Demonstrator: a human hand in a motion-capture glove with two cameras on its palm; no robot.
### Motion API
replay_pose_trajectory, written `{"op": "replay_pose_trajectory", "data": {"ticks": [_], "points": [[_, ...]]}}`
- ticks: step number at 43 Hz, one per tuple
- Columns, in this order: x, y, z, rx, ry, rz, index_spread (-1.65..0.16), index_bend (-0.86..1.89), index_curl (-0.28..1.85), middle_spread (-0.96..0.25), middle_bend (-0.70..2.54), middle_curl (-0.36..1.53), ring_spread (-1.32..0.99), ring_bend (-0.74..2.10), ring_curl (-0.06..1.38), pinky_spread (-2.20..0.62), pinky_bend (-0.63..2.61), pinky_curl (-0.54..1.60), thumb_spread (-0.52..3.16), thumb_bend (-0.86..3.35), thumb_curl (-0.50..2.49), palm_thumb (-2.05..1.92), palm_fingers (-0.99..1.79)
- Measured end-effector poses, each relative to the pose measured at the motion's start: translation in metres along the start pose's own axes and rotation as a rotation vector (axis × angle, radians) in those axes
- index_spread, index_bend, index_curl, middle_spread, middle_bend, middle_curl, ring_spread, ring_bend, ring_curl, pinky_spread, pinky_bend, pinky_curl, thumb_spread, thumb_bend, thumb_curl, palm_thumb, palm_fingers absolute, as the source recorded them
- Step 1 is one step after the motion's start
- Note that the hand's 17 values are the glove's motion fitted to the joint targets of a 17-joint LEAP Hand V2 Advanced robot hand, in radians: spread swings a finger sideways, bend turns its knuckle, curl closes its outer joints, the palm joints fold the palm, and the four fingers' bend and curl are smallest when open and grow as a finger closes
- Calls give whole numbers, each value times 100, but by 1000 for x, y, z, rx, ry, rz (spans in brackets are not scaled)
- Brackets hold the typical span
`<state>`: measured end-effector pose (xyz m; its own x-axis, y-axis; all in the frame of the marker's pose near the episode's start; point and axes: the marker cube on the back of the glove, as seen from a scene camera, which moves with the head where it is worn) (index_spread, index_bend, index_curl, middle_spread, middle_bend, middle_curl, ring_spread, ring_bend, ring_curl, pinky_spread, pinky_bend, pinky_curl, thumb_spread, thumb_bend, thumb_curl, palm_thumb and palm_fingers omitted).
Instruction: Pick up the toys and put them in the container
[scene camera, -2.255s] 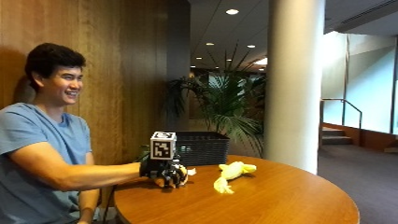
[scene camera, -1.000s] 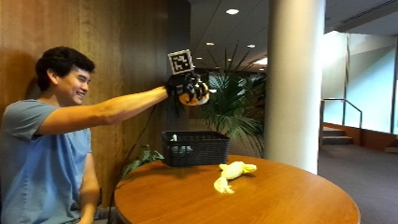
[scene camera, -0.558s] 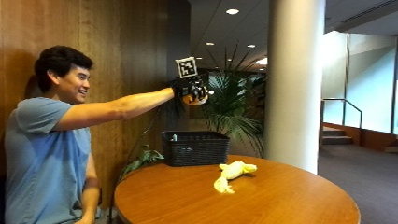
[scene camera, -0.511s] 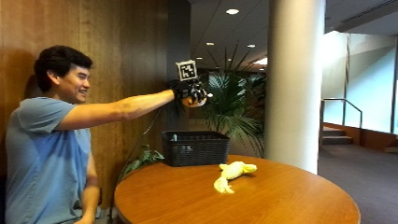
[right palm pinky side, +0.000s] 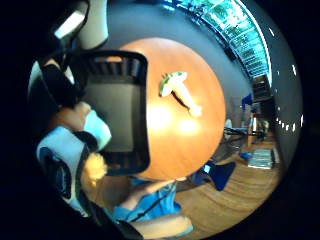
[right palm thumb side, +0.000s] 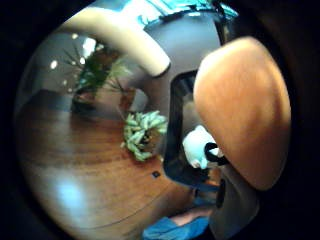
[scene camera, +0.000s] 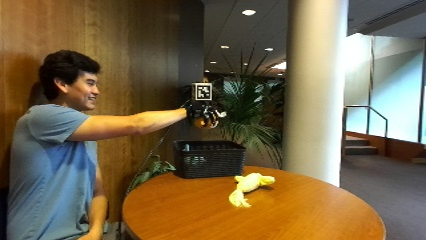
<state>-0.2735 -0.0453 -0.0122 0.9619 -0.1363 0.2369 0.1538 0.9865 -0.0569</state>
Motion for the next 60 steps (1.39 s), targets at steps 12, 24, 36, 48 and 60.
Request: {"op": "replay_pose_trajectory", "data": {"ticks": [12,24,36,48,60], "points": [[13,8,8,-145,5,-52,-31,-3,22,-29,12,91,-27,120,60,-32,154,51,100,-13,67,-8,9],[70,4,-17,-100,97,22,-31,9,18,-3,14,76,-6,108,50,-15,165,47,99,-9,49,-9,-11],[95,-41,2,-120,249,170,-30,8,16,3,18,66,3,100,44,-3,158,42,100,-7,38,-7,-15],[183,-64,56,-174,271,215,-29,5,13,3,19,59,6,95,41,1,154,38,101,-5,33,-4,-15],[230,-89,118,-225,285,242,-28,3,10,4,18,54,6,94,38,0,154,37,104,-3,32,-1,-18]]}}
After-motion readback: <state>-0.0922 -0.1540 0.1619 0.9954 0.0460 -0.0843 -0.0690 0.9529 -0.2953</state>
